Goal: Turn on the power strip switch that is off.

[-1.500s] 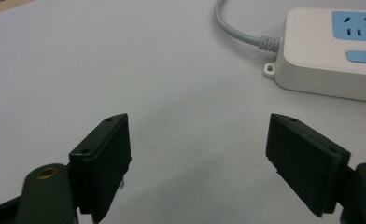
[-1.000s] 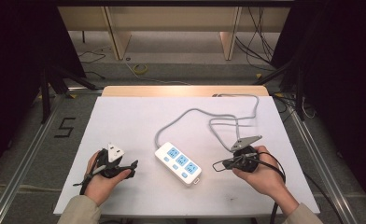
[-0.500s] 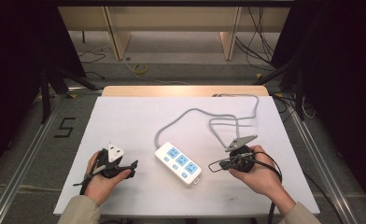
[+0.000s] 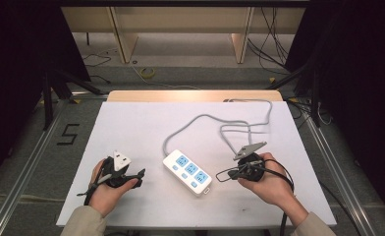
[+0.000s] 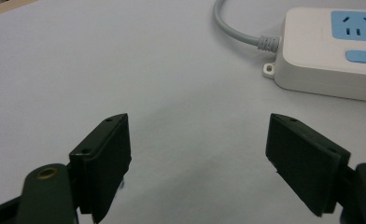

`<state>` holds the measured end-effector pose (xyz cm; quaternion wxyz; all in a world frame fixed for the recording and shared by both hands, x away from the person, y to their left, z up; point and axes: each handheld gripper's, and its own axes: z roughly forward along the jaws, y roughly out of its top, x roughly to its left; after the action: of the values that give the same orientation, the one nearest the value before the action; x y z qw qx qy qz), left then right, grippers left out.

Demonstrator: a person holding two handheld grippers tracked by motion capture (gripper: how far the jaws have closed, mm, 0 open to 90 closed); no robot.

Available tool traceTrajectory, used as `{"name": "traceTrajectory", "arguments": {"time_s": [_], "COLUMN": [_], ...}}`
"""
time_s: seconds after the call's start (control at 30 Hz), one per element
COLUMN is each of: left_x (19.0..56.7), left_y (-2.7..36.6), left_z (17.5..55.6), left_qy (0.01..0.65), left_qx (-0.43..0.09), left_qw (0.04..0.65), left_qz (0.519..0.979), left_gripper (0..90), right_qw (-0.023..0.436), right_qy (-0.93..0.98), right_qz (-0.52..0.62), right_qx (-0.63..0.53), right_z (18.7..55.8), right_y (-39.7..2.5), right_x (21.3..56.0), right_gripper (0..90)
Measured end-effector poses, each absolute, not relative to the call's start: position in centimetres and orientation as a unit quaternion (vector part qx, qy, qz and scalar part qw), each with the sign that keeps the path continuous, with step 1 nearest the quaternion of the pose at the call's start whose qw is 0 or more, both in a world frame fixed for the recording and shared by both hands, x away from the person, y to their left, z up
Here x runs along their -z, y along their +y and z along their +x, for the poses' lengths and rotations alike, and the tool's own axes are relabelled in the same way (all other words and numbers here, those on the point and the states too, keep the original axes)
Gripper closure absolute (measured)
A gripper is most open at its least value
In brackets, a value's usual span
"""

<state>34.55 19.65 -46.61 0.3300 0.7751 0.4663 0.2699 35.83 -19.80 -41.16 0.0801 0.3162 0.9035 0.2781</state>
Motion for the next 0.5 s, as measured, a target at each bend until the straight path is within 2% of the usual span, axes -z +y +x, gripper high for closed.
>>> {"name": "traceTrajectory", "arguments": {"time_s": [0.5], "left_x": [46.59], "left_y": [19.58], "left_z": [34.55], "left_qy": [0.465], "left_qx": [-0.271], "left_qw": [0.331], "left_qz": [0.776], "left_gripper": [22.1], "right_qw": [0.074], "right_qy": [0.907], "right_qz": [0.309], "right_qx": [-0.275], "right_z": [35.81], "right_y": [-18.90], "right_x": [40.93], "right_gripper": [90.0]}}
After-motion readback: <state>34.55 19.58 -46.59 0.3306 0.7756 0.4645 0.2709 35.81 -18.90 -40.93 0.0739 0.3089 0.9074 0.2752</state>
